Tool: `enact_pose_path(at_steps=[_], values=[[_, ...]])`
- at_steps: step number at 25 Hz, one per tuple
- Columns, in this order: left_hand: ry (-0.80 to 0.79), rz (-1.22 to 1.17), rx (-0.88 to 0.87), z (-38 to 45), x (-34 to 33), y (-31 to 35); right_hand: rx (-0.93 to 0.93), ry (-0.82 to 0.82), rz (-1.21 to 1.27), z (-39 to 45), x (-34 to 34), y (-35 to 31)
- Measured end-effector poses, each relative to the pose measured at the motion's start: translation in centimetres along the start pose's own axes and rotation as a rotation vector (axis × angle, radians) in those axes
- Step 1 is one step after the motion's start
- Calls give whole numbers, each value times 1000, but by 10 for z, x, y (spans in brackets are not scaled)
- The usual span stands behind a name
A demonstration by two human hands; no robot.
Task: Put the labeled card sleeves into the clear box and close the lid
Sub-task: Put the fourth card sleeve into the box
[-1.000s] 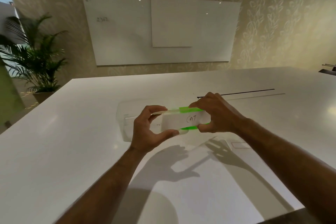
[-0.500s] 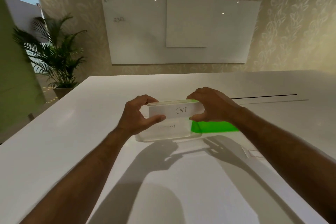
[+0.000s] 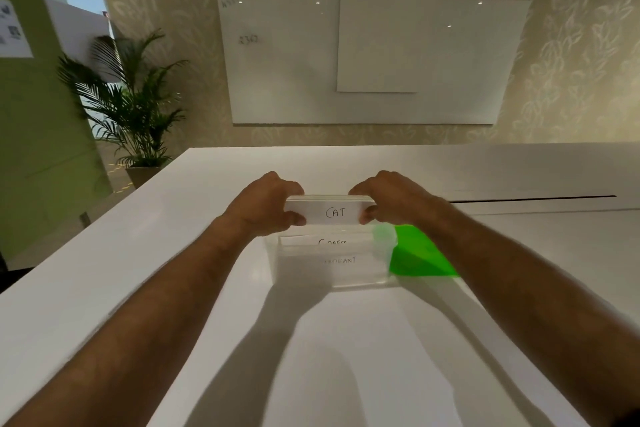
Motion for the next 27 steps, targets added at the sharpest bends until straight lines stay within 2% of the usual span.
enact_pose_path(at_steps=[6, 16, 27], values=[[-247, 130, 103, 31, -16, -8, 11, -146, -38, 36, -17, 4], [-485, 349, 177, 58, -54, -10, 41, -326, -49, 72, -56, 7], [-580, 379, 210, 64, -73, -9, 45, -340, -51, 84, -74, 8]])
Point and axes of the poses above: each hand's wrist, its own z-axis towards the middle knuckle, its own x-axis out of the back of the hand, y = z × x, the point moved 5 cm from there along z, towards the middle knuckle, and after that the axes turned 15 degrees about -y, right-handed, at the moved point
